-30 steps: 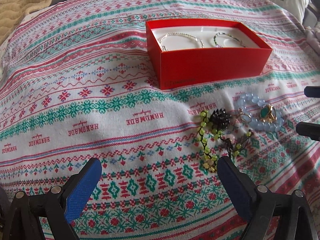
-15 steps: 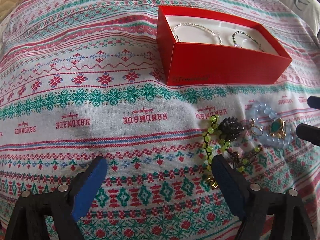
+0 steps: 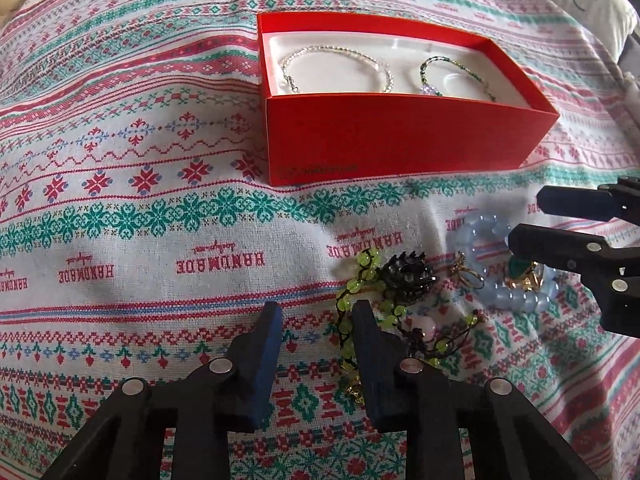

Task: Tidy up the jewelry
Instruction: 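Grasp the green jade bracelet with the left tool while the right grasps the light blue bead bracelet, then carry both held bracelets over the red box and lower them inside, then open both tools to release the bracelets into the box, then withdraw both tools toward the remaining clip and gold rings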

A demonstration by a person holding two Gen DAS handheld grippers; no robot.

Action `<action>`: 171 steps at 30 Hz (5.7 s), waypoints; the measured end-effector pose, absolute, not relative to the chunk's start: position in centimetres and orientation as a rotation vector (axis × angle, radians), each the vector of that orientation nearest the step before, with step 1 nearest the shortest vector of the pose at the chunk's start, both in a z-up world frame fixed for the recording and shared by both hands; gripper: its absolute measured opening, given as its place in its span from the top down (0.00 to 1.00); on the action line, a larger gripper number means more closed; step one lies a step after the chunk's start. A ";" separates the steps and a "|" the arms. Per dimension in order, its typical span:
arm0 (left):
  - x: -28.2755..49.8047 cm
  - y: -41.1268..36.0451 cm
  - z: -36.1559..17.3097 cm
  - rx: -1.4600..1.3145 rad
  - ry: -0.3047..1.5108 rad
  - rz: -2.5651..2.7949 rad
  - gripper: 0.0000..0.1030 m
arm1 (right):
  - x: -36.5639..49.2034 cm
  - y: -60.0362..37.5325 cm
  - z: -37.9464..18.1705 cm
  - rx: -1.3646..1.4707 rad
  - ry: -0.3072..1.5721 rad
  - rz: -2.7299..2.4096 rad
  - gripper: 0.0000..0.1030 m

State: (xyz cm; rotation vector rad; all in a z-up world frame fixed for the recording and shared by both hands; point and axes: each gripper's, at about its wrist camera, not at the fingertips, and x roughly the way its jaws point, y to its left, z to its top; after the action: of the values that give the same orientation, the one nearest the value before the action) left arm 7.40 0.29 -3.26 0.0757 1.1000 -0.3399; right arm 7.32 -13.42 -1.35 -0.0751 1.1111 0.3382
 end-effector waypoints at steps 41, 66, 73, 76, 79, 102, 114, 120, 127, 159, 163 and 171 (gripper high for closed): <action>6.0 3.0 3.3 -0.044 0.986 -0.355 0.98 | 4.0 -13.5 5.0 -0.035 1.035 0.364 0.88; 8.4 0.7 8.9 -0.127 0.874 -0.365 0.98 | 5.0 -15.9 10.3 0.109 0.931 0.312 0.88; 9.8 -0.5 9.4 -0.156 0.870 -0.379 0.98 | 6.2 -16.5 11.3 0.149 0.892 0.278 0.88; 10.6 -1.1 9.5 -0.169 0.862 -0.397 0.98 | 6.9 -16.8 11.4 0.167 0.880 0.267 0.88; 11.6 -1.8 9.6 -0.188 0.851 -0.414 0.98 | 7.6 -17.0 11.4 0.177 0.875 0.261 0.88; 16.9 -1.6 1.6 -0.075 1.008 -0.254 0.98 | 11.8 -16.5 8.3 0.180 0.929 0.271 0.88; 16.5 -1.7 1.3 -0.007 1.005 -0.240 0.98 | 13.6 -15.0 6.1 0.156 0.984 0.260 0.88; 16.7 -2.0 1.3 0.000 0.999 -0.242 0.98 | 14.8 -16.5 4.2 0.150 1.014 0.198 0.88; 16.4 -2.2 2.0 0.037 0.978 -0.242 0.80 | 15.4 -17.0 3.7 0.164 1.035 0.200 0.87; 7.7 -1.1 1.5 0.142 1.014 -0.241 0.10 | 6.2 -17.8 5.2 0.063 1.067 0.220 0.41; 7.0 -1.0 1.1 0.156 1.016 -0.244 0.09 | 5.5 -17.6 4.4 0.027 1.082 0.217 0.40; 6.3 -0.2 0.0 0.157 1.032 -0.255 0.09 | 4.2 -17.2 2.6 -0.047 1.117 0.229 0.40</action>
State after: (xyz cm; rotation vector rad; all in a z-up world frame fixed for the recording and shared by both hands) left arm 6.28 -0.20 -0.04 0.1569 1.0322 -0.2552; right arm 4.16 -17.18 2.56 -0.0465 1.1168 0.2293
